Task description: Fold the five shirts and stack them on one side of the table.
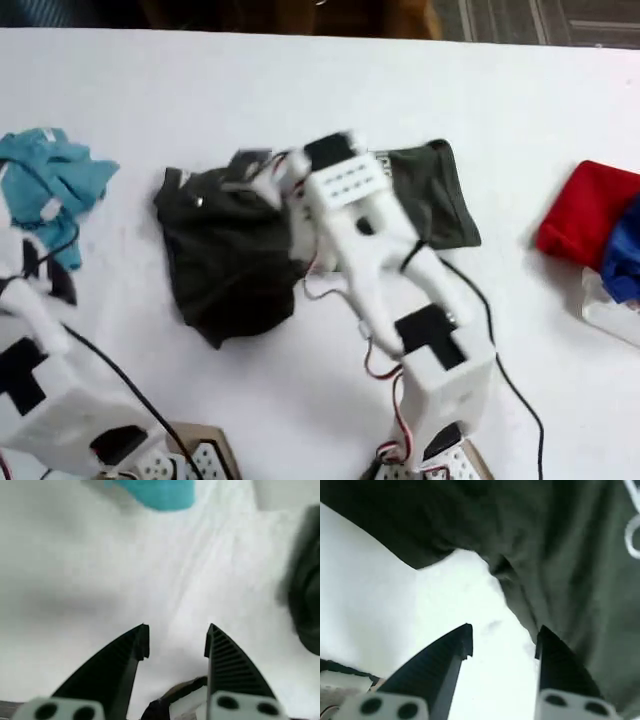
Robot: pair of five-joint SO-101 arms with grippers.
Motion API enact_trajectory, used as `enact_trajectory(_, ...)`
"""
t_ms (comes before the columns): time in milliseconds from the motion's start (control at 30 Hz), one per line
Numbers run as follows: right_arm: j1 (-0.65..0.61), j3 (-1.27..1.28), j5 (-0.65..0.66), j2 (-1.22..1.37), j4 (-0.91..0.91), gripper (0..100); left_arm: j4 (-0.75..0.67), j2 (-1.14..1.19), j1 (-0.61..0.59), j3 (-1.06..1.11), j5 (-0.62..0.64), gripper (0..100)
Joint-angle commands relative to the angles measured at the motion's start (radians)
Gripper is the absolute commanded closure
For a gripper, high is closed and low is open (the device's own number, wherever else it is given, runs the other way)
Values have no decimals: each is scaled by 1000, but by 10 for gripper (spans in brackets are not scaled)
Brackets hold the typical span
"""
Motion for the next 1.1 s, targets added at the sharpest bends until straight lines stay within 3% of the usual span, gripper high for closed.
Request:
enact_trajectory(0,-82,43,8,-64,-53,776,-17,-54,-64,21,-41,805)
enact_trajectory(267,-157,87,8,8,-177,776,-44,-52,-166,22,-66,805)
enact_trajectory(667,-170,80,8,136,-277,776,-74,-52,-169,25,-66,805)
enact_trajectory(900,-130,-58,9,248,-269,778,-146,-52,-166,130,-66,805)
enact_trajectory(1067,-88,-180,9,329,-248,939,-150,-52,-166,153,-66,805)
